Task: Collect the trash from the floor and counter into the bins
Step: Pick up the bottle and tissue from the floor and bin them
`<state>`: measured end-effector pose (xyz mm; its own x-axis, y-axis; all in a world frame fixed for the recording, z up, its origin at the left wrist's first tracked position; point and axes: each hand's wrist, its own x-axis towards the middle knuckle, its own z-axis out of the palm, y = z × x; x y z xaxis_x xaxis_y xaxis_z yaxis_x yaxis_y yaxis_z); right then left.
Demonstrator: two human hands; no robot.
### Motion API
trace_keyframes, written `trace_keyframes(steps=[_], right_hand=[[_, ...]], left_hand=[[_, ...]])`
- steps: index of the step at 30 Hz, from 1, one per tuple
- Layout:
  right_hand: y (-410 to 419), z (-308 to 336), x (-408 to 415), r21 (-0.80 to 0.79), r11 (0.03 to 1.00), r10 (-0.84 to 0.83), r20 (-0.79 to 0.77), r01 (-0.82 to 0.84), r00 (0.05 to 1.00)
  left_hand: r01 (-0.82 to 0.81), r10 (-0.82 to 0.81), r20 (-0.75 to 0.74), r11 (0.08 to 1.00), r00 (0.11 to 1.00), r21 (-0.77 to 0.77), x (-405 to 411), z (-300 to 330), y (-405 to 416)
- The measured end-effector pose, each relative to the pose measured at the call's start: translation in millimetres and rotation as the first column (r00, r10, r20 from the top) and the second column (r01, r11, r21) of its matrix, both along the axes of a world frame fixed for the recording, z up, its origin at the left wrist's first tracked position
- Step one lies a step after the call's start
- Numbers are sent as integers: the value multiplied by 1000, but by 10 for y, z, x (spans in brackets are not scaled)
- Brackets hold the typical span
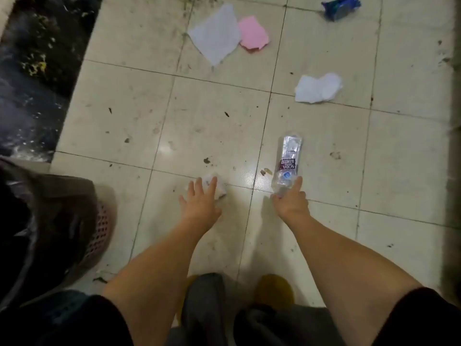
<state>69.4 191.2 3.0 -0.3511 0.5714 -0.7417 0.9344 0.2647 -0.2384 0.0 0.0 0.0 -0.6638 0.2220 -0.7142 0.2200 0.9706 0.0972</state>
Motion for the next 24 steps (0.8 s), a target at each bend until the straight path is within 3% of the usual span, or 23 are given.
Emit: trace_keyframes(steps=[7,11,15,21,24], right_hand=[[54,-440,-50,80,984,-144,-150,157,978],[66,-129,-9,69,985,-146,-164,159,976],[-4,642,-41,74,988,-123,-152,135,981],[-369,2022,-216,54,998,32,-149,-24,988],[-658,2672,-368,30,996,84,-171,-80,982]], left_hand=[[-30,29,-47,999,998,-30,-191,-465,38],[-228,226,63,973,972,34,-136,-229,-20],[-437,425,121,893,897,110,21,488,-224],[-580,574,91,790,814,200,186,1927,-668],[-667,681,69,684,729,295,192,2625,-993]])
